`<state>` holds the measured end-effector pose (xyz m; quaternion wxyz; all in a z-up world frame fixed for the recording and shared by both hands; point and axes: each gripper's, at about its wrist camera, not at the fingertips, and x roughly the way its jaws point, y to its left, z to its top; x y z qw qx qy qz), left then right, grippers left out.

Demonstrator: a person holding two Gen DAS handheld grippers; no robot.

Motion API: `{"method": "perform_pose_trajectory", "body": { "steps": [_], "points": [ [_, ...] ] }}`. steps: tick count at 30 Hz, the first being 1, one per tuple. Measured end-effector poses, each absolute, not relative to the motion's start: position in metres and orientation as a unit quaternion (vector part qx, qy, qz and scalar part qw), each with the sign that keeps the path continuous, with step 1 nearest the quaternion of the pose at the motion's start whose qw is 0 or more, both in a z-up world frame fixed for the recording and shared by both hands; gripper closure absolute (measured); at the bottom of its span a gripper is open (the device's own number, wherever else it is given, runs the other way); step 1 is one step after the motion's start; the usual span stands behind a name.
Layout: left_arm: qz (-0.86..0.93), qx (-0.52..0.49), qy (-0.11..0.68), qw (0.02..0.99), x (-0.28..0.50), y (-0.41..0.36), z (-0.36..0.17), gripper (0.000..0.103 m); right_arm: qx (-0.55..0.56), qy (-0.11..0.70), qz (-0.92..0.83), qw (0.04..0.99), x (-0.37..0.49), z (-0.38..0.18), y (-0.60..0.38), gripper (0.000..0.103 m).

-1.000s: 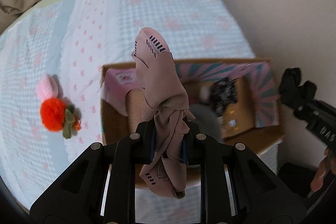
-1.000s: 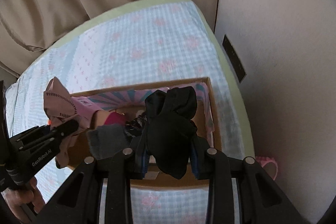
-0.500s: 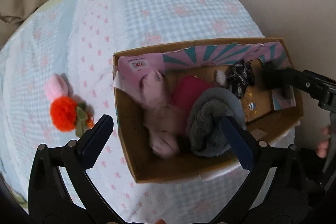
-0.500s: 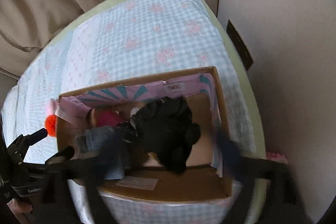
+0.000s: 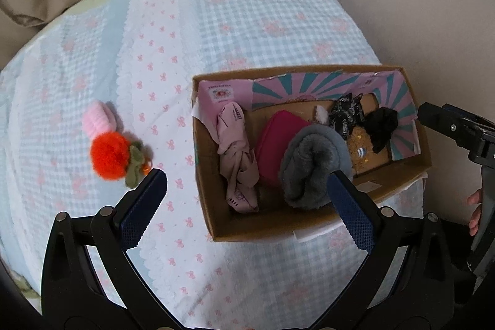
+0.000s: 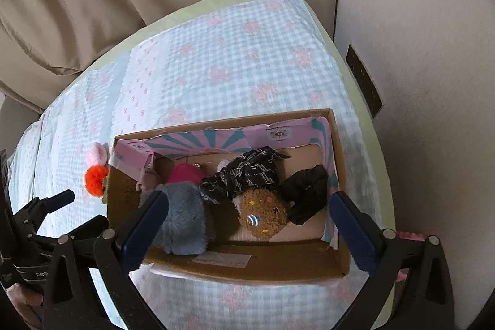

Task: Organize soft objects
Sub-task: 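Move both tools back toward the red pompom toy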

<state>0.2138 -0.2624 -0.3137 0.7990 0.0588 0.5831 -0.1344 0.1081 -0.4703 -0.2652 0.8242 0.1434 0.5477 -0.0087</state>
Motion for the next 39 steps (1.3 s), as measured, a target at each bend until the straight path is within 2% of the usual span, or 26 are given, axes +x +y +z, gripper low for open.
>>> {"method": "perform_pose_trajectory", "body": {
  "steps": [7,21,31,39],
  "points": [
    [-0.137,0.056,0.551,0.821,0.194,-0.253,-0.272,0.000,0.117,0.524,-0.004,0.844,0.090,-0.222,-0.457,0.000],
    [-0.120,0.021,0.469,0.875,0.120,-0.188,-0.154,0.000,0.047,0.449,-0.013,0.892,0.006,-0.092,-0.385,0.000],
    [-0.104,0.002,0.423,0.900,0.067,-0.110,-0.100,0.000,0.047,0.413,-0.037,0.909,-0.050,-0.052,-0.319,0.000],
    [-0.106,-0.010,0.406,0.908,0.060,-0.045,-0.086,0.000,0.059,0.389,-0.027,0.919,-0.062,-0.039,-0.262,0.000]
  ]
}}
